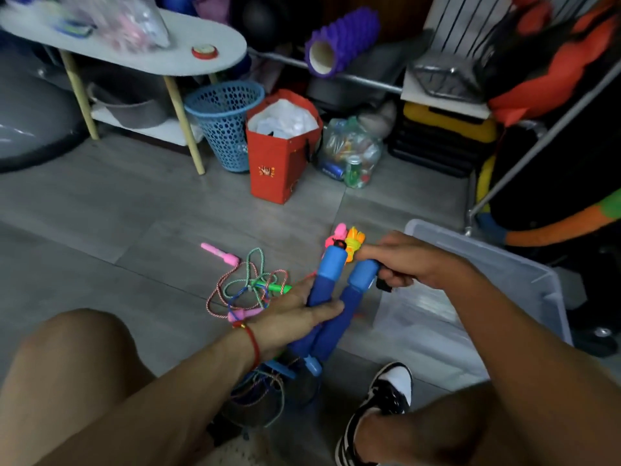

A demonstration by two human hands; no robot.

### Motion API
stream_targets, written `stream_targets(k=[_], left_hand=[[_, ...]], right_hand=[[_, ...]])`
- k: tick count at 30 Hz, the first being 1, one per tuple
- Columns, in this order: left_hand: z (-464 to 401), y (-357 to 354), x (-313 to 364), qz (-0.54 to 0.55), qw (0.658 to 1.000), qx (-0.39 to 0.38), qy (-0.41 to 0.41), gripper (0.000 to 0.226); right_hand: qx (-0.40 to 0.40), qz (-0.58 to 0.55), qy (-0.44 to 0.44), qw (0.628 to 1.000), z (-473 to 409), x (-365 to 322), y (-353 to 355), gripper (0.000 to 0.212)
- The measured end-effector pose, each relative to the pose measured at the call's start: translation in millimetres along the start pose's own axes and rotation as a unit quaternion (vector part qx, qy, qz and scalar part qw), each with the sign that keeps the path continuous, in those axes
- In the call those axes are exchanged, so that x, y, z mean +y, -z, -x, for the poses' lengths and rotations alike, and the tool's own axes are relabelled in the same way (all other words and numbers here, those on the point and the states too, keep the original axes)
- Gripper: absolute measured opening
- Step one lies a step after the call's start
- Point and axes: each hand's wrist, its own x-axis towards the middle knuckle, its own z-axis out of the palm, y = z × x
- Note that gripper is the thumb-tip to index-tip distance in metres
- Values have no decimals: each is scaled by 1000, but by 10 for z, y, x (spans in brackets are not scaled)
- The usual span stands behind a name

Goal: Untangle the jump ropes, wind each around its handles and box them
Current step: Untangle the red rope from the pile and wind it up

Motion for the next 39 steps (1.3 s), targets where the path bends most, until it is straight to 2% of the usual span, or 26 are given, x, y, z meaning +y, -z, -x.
stream_targets(k=[3,5,14,17,19,22,24,27,28,31,33,34,37,39], left_hand=[[224,41,9,104,994,-42,12,43],[343,127,29,114,992,-56,17,46],[624,340,83,178,973,-137,48,38],[615,357,85,195,970,-135,56,35],[602,384,104,200,967,-151,56,40],[583,418,147,205,962,-176,48,28],[554,462,179,222,957,-184,34,30],[514,560,227,266,941,-207,11,44],[511,596,242,278,938,-207,2,44],[523,718,282,297,933,-201,-15,39],[532,803,289,288,933,-216,-9,38],[548,852,286,273,935,-228,-5,38],[585,902,268,207,940,-271,-1,34],[614,923,280,180,937,-298,-1,33]], right_hand=[[-10,-25,46,999,106,-193,-99,34],[-17,-40,73,996,176,-292,-178,43],[1,29,151,988,319,-451,-430,60],[13,12,167,986,315,-458,-503,62],[37,-11,190,981,291,-454,-518,62],[116,2,219,969,230,-404,-536,67],[147,-33,204,967,161,-347,-559,68],[79,-215,144,963,83,-296,-630,61],[41,-240,143,959,78,-274,-664,57],[-19,-231,147,962,68,-213,-816,50],[-39,-254,154,954,47,-228,-873,37],[-40,-253,159,954,24,-260,-888,37],[-51,-195,191,961,-22,-306,-894,57],[-46,-190,198,961,-50,-351,-891,46]])
